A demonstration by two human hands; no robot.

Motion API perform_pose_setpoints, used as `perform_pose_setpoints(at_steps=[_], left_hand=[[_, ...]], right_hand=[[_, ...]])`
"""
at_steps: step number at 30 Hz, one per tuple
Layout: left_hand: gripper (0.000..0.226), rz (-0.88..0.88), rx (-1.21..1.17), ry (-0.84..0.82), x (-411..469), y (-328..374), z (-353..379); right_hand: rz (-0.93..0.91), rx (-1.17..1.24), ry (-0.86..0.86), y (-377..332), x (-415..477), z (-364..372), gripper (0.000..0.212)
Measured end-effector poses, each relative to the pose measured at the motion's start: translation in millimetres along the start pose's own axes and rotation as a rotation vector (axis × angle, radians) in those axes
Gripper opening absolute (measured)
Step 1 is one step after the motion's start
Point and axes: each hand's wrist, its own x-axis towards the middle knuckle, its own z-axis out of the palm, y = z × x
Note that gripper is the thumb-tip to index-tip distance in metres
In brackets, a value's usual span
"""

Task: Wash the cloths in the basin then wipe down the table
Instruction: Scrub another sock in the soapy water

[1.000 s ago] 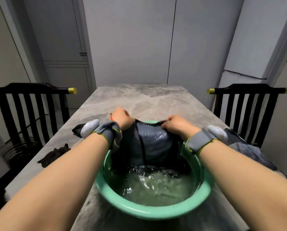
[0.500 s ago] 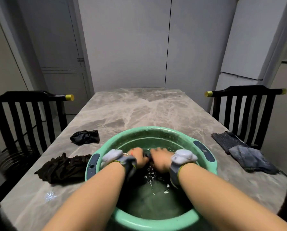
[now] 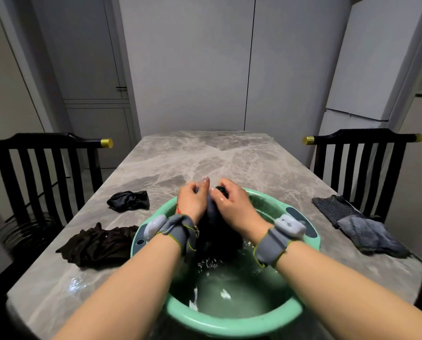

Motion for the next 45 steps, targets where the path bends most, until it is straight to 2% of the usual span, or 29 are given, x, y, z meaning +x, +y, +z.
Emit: perform_pose_setpoints(at_steps=[2, 4, 8, 10, 12, 13, 15, 17, 19, 22, 24, 25, 28, 29, 31, 33, 36, 38, 42, 44, 45], left_hand=[[0.041, -0.062, -0.111, -0.143, -1.8, -0.9, -2.6], [0.042, -0.121, -0.133, -0.278, -6.8, -0.4, -1.7], [0.045, -0.193, -0.269, -0.275, -15.1, 7.5, 9.7], [0.041, -0.173, -0.237, -0.271, -15.3, 7.5, 11.0], [0.038, -0.178, -0.167, -0.274, -11.5, 5.2, 9.3], [0.035, -0.172, -0.115, -0.291, -11.2, 5.0, 8.7], [0.035, -0.193, -0.125, -0.323, -10.8, 3.3, 9.1], [0.048, -0.267, -0.190, -0.283, -11.0, 6.2, 8.7], [0.053, -0.191, 0.031, -0.273, -11.3, 8.0, 9.4], [0.042, 0.032, 0.550, -0.227, -15.8, -0.7, 4.6], [0.035, 0.087, 0.839, -0.308, -19.2, -16.5, 1.6], [0.042, 0.086, 0.941, -0.382, -20.5, -26.4, 3.2], [0.051, -0.053, 1.112, -0.611, -28.2, -49.2, 7.6], [0.052, -0.086, 1.145, -0.640, -31.0, -56.6, 9.3], [0.051, -0.073, 1.245, -0.649, -33.5, -62.8, 10.5], [0.045, -0.044, 1.243, -0.613, -34.0, -57.5, 9.1], [0.042, -0.108, 1.058, -0.613, -28.6, -48.6, 9.1], [0.045, -0.163, 0.941, -0.561, -27.1, -40.2, 8.4], [0.059, -0.294, 0.693, -0.391, -15.2, -21.8, 9.0], [0.064, -0.383, 0.401, -0.386, -10.1, -15.9, 9.2], [0.068, -0.502, 0.189, -0.414, -7.9, -15.5, 10.8]], right_hand=[[-0.191, -0.068, 0.065, -4.3, -8.0, 12.1, 0.033], [-0.217, -0.118, 0.099, 1.6, -5.4, 16.8, 0.023], [0.019, -0.178, 0.136, 22.6, 9.1, 1.4, 0.038], [-0.079, -0.224, 0.196, 19.3, 2.6, 3.2, 0.040], [-0.259, -0.248, 0.233, 12.4, -7.5, 13.7, 0.055], [-0.289, -0.273, 0.233, 10.5, -9.4, 16.5, 0.056], [-0.225, -0.338, 0.192, 12.3, -4.8, 13.7, 0.052], [-0.046, -0.369, 0.091, 23.2, 4.4, 7.3, 0.043], [0.114, -0.444, -0.007, 31.6, 7.5, 0.4, 0.039], [0.243, -0.780, -0.083, 38.5, 6.3, -12.1, 0.039], [0.238, -0.963, -0.109, 40.8, 4.9, -19.1, 0.037], [0.232, -1.014, -0.175, 42.7, 3.7, -21.4, 0.039], [0.254, -1.002, -0.640, 52.5, -10.3, -8.0, 0.061], [0.280, -1.007, -0.763, 55.2, -16.0, -1.9, 0.066], [0.316, -1.063, -0.868, 60.2, -23.1, 4.6, 0.066], [0.296, -1.077, -0.850, 59.8, -22.5, 7.2, 0.058], [0.241, -0.969, -0.705, 53.4, -10.5, 6.7, 0.037], [0.297, -0.771, -0.547, 51.7, -0.8, 2.5, 0.029], [0.354, -0.066, -0.067, 38.2, 15.4, -7.3, 0.021], [0.422, 0.428, 0.082, 27.5, 18.4, -6.5, 0.028], [0.444, 0.593, 0.135, 25.6, 20.3, -5.9, 0.028]])
